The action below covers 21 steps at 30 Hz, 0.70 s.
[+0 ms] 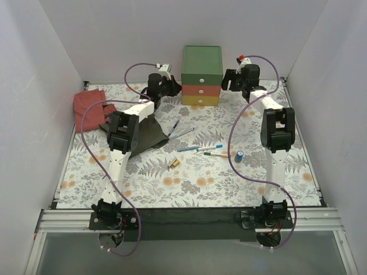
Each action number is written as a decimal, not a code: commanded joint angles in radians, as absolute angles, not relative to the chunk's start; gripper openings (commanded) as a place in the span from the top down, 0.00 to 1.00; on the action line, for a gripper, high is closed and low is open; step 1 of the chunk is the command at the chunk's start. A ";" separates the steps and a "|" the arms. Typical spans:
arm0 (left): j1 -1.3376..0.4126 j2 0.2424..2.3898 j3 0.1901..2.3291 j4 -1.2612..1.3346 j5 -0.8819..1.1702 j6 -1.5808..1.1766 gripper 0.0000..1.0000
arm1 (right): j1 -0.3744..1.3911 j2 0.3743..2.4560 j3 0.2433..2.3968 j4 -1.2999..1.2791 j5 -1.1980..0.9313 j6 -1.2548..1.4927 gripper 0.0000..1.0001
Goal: Sort the stationery into containers
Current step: Move the storage box to the center of the board.
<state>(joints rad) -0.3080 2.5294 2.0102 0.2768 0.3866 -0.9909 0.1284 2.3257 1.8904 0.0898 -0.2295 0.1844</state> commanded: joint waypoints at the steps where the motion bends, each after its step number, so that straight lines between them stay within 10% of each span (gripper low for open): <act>1: -0.367 2.352 1.928 0.308 0.521 -0.983 1.00 | 0.155 2.260 1.812 0.120 -0.351 0.199 0.24; 21: -0.511 2.082 1.540 0.354 0.548 -1.045 1.00 | 0.158 1.954 1.388 0.172 -0.410 0.163 0.26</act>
<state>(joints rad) -0.3943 2.2173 1.5967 0.2932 0.4068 -0.9936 0.0971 2.0602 1.4532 0.1291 -0.2462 0.1379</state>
